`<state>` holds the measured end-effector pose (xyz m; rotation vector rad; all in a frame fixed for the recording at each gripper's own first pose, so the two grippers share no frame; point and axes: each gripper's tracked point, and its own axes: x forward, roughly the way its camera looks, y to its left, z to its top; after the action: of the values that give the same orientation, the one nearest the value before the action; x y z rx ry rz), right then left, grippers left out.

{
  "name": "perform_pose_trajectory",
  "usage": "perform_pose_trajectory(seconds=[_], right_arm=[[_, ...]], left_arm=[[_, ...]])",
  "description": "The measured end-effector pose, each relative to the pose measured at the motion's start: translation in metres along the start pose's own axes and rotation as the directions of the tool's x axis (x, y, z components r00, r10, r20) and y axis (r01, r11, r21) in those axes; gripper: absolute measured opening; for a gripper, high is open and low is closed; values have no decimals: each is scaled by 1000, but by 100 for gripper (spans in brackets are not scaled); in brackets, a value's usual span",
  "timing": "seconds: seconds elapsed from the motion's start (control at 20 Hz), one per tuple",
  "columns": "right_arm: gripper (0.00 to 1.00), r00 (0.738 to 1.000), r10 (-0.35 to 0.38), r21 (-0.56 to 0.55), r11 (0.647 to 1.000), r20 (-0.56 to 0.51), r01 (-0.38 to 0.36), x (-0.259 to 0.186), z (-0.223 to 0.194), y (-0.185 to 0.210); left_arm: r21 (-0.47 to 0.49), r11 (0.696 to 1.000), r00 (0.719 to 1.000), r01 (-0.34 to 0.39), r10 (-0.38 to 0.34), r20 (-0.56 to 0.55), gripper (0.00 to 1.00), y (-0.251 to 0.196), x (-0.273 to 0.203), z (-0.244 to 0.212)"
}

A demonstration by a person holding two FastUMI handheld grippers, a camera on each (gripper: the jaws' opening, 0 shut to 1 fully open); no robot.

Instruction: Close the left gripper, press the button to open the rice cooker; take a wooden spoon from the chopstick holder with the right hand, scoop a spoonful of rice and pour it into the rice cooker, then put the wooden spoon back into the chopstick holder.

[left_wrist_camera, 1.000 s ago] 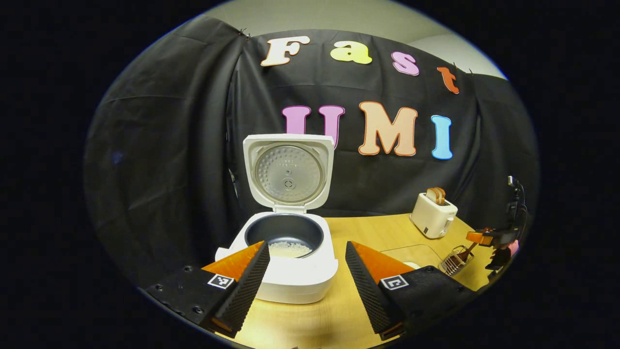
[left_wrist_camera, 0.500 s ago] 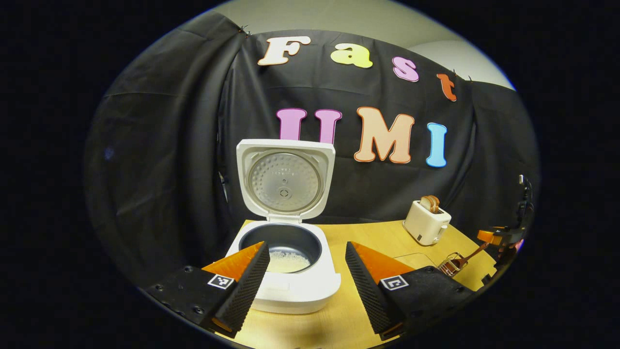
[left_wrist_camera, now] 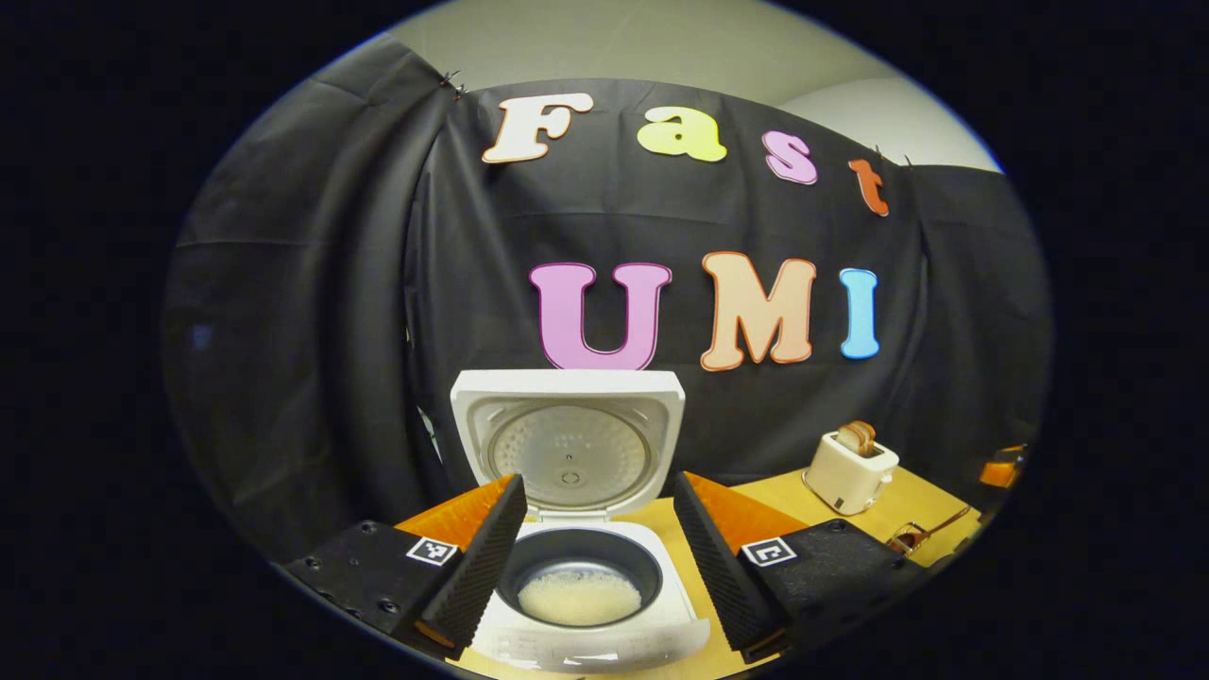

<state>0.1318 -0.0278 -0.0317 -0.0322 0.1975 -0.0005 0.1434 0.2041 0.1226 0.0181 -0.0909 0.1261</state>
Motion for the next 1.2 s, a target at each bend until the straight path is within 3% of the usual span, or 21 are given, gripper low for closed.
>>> perform_pose_trajectory(seconds=[0.15,0.5,0.6,0.65,0.8,1.15,1.2], right_arm=[[98,1000,4,-8,1000,16,-4,-17,13,16],[96,999,-39,-29,999,5,39,-48,17,37],[95,998,-55,-37,998,6,55,-55,17,41],[94,998,-66,-44,997,5,66,-58,17,41],[98,996,-92,-56,994,-3,91,-67,15,41],[94,994,-107,-78,991,-18,106,-77,11,47],[94,994,-107,-77,991,-19,105,-78,10,47]], left_arm=[[-30,999,999,-13,15,43,92,21,32,37],[6,999,998,-40,40,55,92,49,113,80],[7,999,999,-35,35,36,88,51,138,79],[6,1000,1000,-29,29,12,92,50,149,74],[46,999,998,-25,27,-54,92,48,174,56],[76,997,989,-10,21,-144,92,43,202,27],[62,998,992,-13,21,-128,88,42,200,31]])
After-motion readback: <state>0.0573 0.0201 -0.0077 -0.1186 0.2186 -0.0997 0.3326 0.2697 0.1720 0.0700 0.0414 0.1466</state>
